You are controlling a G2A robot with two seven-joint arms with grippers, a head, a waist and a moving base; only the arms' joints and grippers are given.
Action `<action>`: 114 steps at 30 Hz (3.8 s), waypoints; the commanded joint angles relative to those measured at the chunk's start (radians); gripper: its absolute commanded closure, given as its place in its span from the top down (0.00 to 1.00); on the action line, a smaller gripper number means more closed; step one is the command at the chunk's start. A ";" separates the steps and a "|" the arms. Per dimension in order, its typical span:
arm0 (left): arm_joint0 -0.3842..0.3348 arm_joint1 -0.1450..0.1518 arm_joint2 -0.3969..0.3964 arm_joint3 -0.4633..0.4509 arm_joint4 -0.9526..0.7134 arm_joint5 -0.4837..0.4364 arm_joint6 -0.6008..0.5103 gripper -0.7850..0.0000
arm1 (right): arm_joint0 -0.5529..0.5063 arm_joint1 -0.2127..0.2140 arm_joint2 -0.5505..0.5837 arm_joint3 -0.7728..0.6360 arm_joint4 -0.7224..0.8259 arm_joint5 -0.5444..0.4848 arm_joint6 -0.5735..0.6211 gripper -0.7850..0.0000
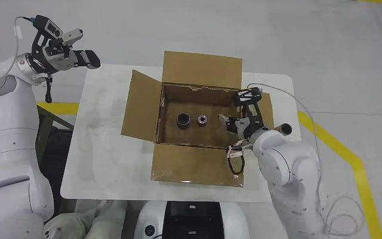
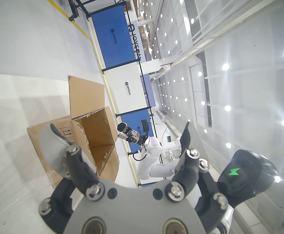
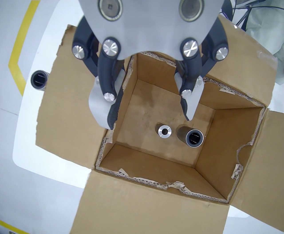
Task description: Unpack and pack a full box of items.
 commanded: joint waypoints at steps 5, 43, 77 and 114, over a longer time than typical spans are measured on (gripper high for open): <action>0.000 0.000 0.000 0.000 0.000 0.000 0.000 1.00 | -0.059 0.012 0.105 -0.051 0.017 -0.025 -0.025 0.75; 0.000 0.000 0.000 0.000 0.000 0.000 0.000 1.00 | -0.071 0.054 0.458 0.251 0.107 0.020 -0.142 0.60; 0.000 0.000 0.000 0.000 0.000 0.000 0.000 1.00 | -0.027 0.066 0.441 0.478 0.146 0.019 -0.174 0.69; 0.000 0.000 0.000 0.000 0.000 0.000 0.000 1.00 | 0.067 0.086 0.382 0.676 0.117 0.072 -0.244 0.05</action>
